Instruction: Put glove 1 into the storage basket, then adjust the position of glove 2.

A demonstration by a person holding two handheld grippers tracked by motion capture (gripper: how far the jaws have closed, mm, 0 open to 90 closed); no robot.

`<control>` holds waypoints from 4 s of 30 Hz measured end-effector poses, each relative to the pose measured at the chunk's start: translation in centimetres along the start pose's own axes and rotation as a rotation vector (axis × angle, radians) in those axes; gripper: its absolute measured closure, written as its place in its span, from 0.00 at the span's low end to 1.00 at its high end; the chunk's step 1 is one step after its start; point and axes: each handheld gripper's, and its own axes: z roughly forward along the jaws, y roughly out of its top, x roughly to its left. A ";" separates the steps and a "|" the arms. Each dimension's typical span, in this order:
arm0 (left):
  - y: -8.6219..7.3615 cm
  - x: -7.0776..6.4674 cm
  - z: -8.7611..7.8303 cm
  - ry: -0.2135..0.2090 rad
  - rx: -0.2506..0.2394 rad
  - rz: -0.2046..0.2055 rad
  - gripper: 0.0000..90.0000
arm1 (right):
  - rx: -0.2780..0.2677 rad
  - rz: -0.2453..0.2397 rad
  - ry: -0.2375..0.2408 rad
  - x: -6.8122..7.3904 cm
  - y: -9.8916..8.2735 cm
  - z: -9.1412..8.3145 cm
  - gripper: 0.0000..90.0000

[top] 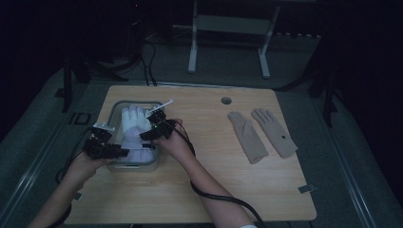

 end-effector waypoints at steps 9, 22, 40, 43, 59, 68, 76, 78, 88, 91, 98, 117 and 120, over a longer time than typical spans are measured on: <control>0.8 -1.7 -1.1 -0.010 -0.099 -0.001 0.54 | -0.023 -0.066 0.032 -0.5 -0.3 -2.2 0.20; 2.1 -5.3 -0.4 -0.053 -0.174 0.052 0.18 | -0.076 -0.083 0.003 -2.1 -1.8 -6.1 0.19; 3.1 -9.8 1.3 -0.078 -0.267 0.101 0.04 | -0.098 -0.069 -0.068 -5.7 -5.2 -11.3 0.19; 3.2 -10.6 1.8 -0.084 -0.263 0.119 0.04 | -0.103 -0.058 -0.084 -6.2 -5.8 -12.1 0.19; 2.9 -14.6 3.6 -0.170 -0.294 0.195 0.04 | -0.092 -0.050 -0.144 -9.5 -9.7 -15.2 0.19; 1.8 -15.9 5.8 -0.218 -0.309 0.259 0.04 | -0.105 -0.044 -0.196 -11.3 -12.1 -17.3 0.14; 0.5 -16.8 8.1 -0.243 -0.280 0.271 0.04 | -0.130 -0.034 -0.224 -13.1 -14.2 -19.1 0.16; 0.1 -17.0 8.6 -0.254 -0.277 0.268 0.04 | -0.137 -0.034 -0.230 -13.8 -14.9 -19.6 0.18; -1.4 -17.4 10.3 -0.259 -0.273 0.308 0.04 | -0.129 0.023 -0.323 -18.6 -18.4 -21.0 0.38; -1.7 -17.3 10.5 -0.245 -0.291 0.314 0.03 | -0.140 0.040 -0.334 -19.8 -19.1 -20.8 0.44; -2.5 -16.9 10.7 -0.214 -0.342 0.312 0.03 | -0.107 0.049 -0.368 -22.2 -19.7 -19.3 0.44; -3.3 -16.8 10.8 -0.187 -0.374 0.317 0.02 | -0.031 0.057 -0.401 -22.6 -20.2 -15.9 0.71; -3.5 -17.1 11.0 -0.192 -0.369 0.319 0.02 | -0.013 0.097 -0.416 -22.0 -19.9 -15.8 0.85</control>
